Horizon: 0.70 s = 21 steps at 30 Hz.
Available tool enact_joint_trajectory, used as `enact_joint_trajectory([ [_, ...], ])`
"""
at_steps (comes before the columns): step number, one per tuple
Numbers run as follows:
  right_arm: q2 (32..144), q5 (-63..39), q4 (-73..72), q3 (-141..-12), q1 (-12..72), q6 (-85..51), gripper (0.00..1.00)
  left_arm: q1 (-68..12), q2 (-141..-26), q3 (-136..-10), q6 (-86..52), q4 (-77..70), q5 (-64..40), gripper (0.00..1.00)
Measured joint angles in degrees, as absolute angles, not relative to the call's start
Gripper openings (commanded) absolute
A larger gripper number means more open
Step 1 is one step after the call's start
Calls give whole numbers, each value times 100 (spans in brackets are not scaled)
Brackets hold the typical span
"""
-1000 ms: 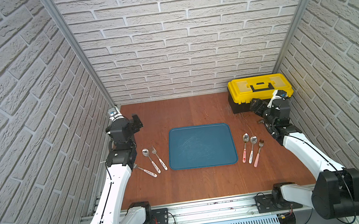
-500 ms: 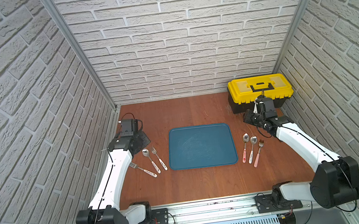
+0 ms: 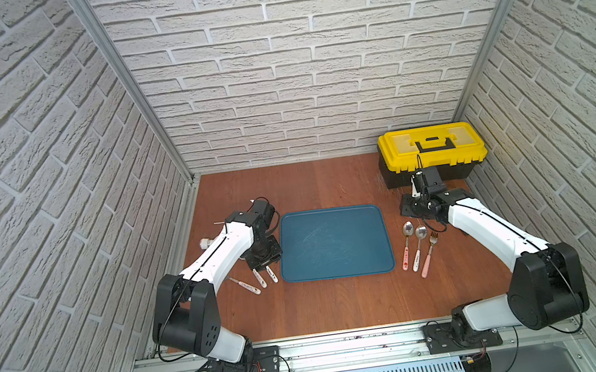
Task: Set the spoon and fork side by side
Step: Pick up the fork at the center of the board.
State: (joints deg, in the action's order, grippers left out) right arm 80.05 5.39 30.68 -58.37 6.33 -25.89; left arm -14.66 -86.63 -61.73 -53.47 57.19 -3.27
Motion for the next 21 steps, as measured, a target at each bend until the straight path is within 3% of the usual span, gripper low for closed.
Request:
enact_joint_trajectory([
  [21,8005,416,3065,-5780,670,-2565,48,-1151,-8438,-4707,-5575,3896,-513,37],
])
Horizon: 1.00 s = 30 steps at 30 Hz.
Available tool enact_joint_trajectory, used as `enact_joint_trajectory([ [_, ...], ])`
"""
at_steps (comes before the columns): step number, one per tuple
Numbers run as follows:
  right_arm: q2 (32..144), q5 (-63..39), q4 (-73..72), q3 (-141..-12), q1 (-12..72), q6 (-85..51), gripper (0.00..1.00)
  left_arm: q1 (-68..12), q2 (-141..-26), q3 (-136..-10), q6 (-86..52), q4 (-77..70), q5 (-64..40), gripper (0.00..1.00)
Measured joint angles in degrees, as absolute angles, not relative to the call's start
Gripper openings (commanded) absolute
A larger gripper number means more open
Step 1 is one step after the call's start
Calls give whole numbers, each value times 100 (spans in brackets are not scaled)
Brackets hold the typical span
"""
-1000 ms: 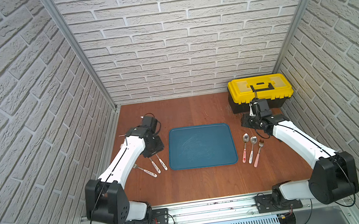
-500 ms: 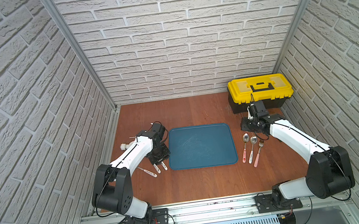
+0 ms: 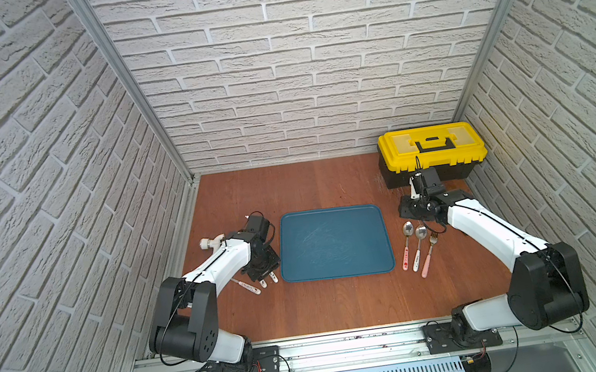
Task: Set the spoon and fork side by side
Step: Pick up the fork at the center of the board.
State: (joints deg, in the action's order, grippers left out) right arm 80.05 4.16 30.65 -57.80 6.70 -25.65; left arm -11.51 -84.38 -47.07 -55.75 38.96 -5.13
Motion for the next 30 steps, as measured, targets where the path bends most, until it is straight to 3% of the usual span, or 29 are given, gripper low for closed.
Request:
enact_joint_trajectory([
  [21,8031,399,3063,-5756,676,-2569,48,-1055,-8956,-4755,-5404,3868,-624,39],
  [30,8034,399,3063,-5754,676,-2598,46,-1055,-9089,-4893,-5402,4073,-526,29],
])
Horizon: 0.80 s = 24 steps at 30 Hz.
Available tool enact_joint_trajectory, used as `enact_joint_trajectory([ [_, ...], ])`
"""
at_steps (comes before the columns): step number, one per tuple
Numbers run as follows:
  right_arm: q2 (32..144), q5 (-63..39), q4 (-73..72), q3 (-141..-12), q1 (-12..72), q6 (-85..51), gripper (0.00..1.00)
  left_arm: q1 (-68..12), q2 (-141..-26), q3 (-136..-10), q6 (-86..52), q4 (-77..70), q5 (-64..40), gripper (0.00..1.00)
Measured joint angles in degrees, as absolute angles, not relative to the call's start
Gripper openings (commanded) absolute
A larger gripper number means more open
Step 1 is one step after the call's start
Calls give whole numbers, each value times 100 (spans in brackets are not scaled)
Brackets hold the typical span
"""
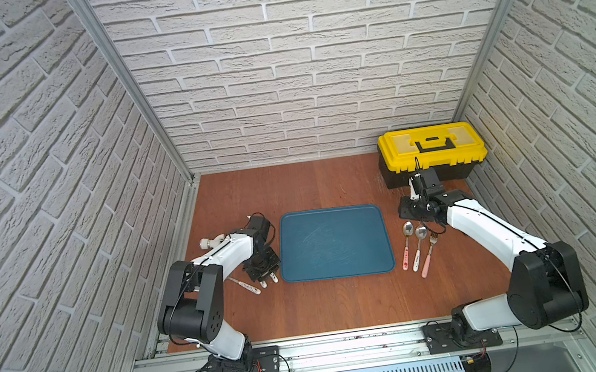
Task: Set the spoon and fork side by side
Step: Pick up the fork at the center of the board.
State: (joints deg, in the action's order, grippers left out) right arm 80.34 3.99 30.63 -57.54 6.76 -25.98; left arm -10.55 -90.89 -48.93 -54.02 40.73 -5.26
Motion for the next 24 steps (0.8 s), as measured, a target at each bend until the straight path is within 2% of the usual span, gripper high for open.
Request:
enact_joint_trajectory([
  [9,8038,375,3061,-5754,676,-2617,46,-1059,-9078,-4893,-5301,4246,-248,19],
  [24,8079,333,3059,-5754,676,-2622,45,-1160,-9076,-5131,-4989,4381,-113,17],
])
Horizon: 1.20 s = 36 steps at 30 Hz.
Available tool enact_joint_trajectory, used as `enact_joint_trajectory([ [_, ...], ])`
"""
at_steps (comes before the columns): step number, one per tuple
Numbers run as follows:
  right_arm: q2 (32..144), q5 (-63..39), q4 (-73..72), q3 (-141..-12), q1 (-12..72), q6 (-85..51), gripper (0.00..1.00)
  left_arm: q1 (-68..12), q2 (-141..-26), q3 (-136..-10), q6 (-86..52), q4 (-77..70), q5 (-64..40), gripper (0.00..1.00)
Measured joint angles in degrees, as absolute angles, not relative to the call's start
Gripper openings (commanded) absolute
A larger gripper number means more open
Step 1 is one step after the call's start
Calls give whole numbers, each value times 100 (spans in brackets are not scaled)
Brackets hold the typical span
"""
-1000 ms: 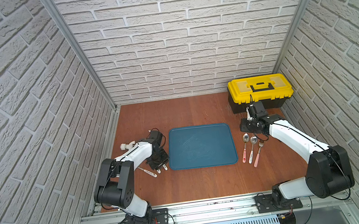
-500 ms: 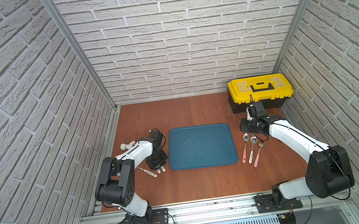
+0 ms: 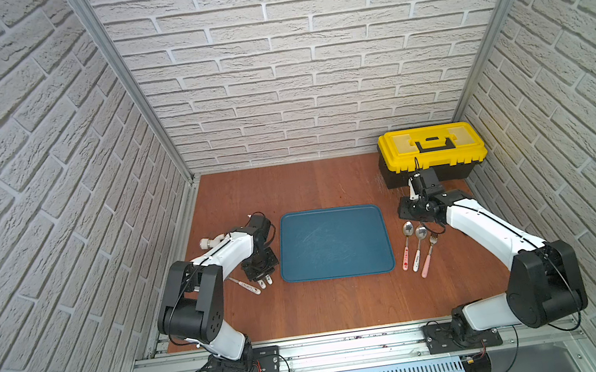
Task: Set the spoon and fork side by side
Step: Pick up the fork at the center of the board, then place the fork on the tray.
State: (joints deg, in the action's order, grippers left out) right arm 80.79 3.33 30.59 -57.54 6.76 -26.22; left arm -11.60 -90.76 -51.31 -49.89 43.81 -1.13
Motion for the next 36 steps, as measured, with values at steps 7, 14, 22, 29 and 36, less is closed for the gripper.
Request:
enact_joint_trajectory([
  [7,8082,333,3035,-5754,676,-2630,45,-1479,-9085,-5649,-4794,4495,19,17],
  [14,8103,333,3020,-5754,676,-2633,45,-2027,-9430,-6340,-4418,4827,40,17],
  [22,8149,329,3020,-5754,676,-2635,45,-2794,-10381,-7253,-4049,5188,95,18],
  [29,8149,336,3020,-5754,676,-2635,45,-2862,-10442,-7249,-4123,5411,121,18],
  [36,8149,336,3020,-5754,676,-2635,45,-2897,-10449,-7199,-4163,5402,117,19],
])
